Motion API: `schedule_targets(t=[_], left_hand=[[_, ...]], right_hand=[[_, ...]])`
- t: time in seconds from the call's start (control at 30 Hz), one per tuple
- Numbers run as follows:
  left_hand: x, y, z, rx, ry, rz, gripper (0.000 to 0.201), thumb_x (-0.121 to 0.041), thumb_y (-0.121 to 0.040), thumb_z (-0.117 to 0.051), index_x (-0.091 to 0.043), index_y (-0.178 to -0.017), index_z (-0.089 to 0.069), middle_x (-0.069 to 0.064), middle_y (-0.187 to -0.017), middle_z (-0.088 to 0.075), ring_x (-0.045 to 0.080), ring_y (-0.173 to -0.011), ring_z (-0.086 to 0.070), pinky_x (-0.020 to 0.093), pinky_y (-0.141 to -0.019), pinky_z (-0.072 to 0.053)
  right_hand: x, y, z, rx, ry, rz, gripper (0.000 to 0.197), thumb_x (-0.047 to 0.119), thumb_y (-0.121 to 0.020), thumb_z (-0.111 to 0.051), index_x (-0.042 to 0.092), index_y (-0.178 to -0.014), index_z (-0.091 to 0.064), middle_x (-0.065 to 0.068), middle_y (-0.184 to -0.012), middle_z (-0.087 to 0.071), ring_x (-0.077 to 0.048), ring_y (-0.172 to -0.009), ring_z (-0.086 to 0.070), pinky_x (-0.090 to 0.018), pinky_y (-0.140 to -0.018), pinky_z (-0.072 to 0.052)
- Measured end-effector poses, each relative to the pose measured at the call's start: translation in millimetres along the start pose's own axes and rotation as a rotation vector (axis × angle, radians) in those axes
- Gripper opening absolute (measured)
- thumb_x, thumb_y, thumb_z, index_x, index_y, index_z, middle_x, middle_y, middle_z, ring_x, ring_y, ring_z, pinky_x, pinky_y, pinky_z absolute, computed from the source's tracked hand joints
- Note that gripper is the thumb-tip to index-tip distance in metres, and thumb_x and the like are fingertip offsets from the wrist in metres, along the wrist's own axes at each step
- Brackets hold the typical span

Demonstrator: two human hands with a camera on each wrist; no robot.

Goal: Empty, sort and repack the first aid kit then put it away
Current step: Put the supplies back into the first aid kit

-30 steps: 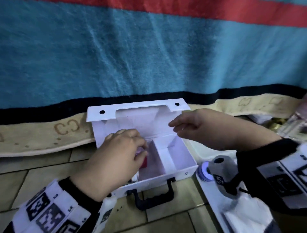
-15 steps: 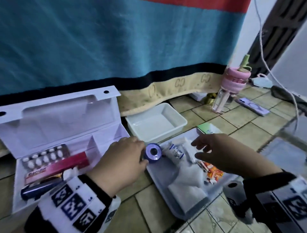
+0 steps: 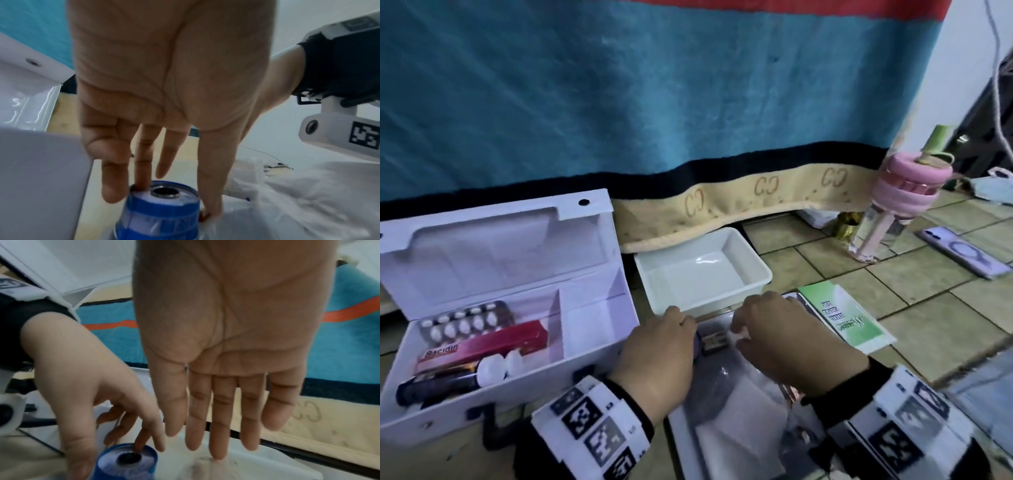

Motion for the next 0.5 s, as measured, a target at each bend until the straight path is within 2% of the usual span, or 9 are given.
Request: schedule_targets(t=[0.07, 0.17, 0.23, 0.4, 0.5], left_hand=[[-4, -1, -4, 0.007, -0.007, 0.051, 0.036, -0.011, -0.086, -0.053, -0.018, -0.12, -0.043, 0.004, -0.12, -0.037, 0.025, -0.107, -0.046, 0.031, -0.073, -0.037], [-8, -1, -3, -0.022, 0.015, 0.105, 0.026, -0.007, -0.09, -0.045, -0.016, -0.115, -0.045, 0.005, -0.118, -0.035, 0.023, -0.107, -0.044, 0.031, -0.073, -0.039], [-8, 0, -3, -0.027, 0.067, 0.137, 0.024, -0.006, -0.09, -0.045, -0.016, -0.112, -0.046, 0.003, -0.116, -0.036, 0.021, -0.106, -0.044, 0.029, -0.073, -0.039], [-6, 4, 2, -0.055, 0.035, 0.112, 0.035, -0.014, -0.081, -0.056, -0.017, -0.112, -0.041, 0.002, -0.117, -0.037, 0.02, -0.112, -0.041, 0.027, -0.07, -0.035], [-1, 11, 10, -0.113, 0.077, 0.108, 0.031, -0.021, -0.081, -0.056, -0.02, -0.108, -0.04, -0.001, -0.112, -0.039, 0.017, -0.11, -0.042, 0.024, -0.072, -0.033]], right_hand=[[3, -2, 5, -0.013, 0.023, 0.028, 0.028, 0.022, -0.088, -0.048, 0.02, -0.113, -0.059, -0.003, -0.118, -0.056, -0.025, -0.113, -0.049, -0.035, -0.092, -0.037], [21, -7, 5, -0.015, 0.082, 0.204, 0.029, 0.012, -0.086, -0.045, 0.015, -0.112, -0.058, -0.007, -0.114, -0.054, -0.027, -0.11, -0.046, -0.035, -0.09, -0.036], [30, -14, 3, -0.003, 0.129, 0.273, 0.03, 0.011, -0.087, -0.043, 0.014, -0.112, -0.058, -0.009, -0.112, -0.054, -0.027, -0.108, -0.046, -0.035, -0.089, -0.034], [31, -38, -15, 0.128, 0.298, 0.214, 0.027, 0.02, -0.092, -0.044, 0.014, -0.116, -0.056, -0.009, -0.12, -0.055, -0.027, -0.115, -0.045, -0.037, -0.098, -0.03], [37, -43, -21, 0.093, 0.312, 0.233, 0.024, 0.019, -0.091, -0.043, 0.015, -0.111, -0.057, -0.008, -0.117, -0.058, -0.026, -0.112, -0.049, -0.036, -0.097, -0.029]])
Point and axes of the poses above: each hand's wrist, its own y-axis away from the middle knuckle, its own z-axis out of the back of the hand, x = y × z, the point moved 5 cm from there along -y, towards the middle knuckle
